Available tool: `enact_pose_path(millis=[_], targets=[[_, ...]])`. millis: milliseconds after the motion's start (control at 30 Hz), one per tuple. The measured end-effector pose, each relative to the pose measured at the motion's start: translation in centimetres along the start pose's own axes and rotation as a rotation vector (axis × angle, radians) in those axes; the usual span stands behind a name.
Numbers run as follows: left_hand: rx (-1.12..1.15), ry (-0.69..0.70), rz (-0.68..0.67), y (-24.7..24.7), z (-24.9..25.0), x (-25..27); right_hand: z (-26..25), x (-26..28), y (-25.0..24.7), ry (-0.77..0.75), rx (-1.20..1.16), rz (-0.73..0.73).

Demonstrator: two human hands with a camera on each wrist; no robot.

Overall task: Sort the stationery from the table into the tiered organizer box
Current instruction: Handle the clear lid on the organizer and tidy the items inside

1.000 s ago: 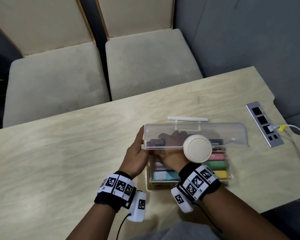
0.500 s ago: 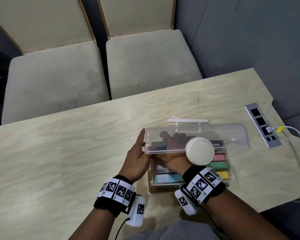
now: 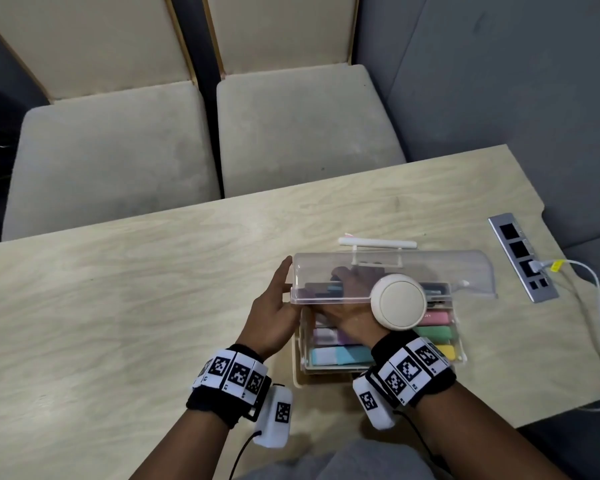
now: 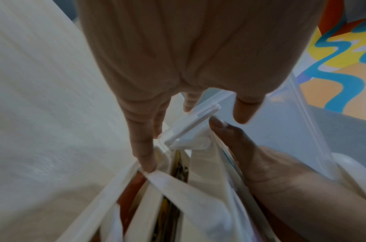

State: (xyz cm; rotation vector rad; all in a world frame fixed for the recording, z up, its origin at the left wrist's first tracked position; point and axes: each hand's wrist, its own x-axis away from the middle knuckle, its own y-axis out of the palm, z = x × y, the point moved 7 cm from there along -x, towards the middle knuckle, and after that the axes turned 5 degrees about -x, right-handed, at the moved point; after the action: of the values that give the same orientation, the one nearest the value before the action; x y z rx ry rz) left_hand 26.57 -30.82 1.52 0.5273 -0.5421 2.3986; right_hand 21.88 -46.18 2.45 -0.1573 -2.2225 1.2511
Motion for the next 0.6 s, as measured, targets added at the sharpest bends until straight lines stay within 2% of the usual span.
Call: enact_pose_path(millis=[133,233,400,500,600], targets=[[-0.005,0.052,-0.175,1.0,-0.1,2.0,0.2,0.1,0.4,-0.097,0.004,0.045],[0.009,0.125,-0.317,2.3,0.2,4.8,0.4,0.9,-0.3,-0.164,-0.11,0.04],[-0.095,0.252,-0.284,3.0,-0.3,5.4,0.0,0.9,-0.9,-0.123,-0.008,0.038],[-0.113,0.253,-0.246,2.8,-0.7,5.4,-0.1,0.3,-0.7,-0.087,0.045,0.049],[-0.082,0.239,-0.21,2.5,-0.3,5.3,-0.4,0.5,0.1,-0.136,0.045,-0.009]])
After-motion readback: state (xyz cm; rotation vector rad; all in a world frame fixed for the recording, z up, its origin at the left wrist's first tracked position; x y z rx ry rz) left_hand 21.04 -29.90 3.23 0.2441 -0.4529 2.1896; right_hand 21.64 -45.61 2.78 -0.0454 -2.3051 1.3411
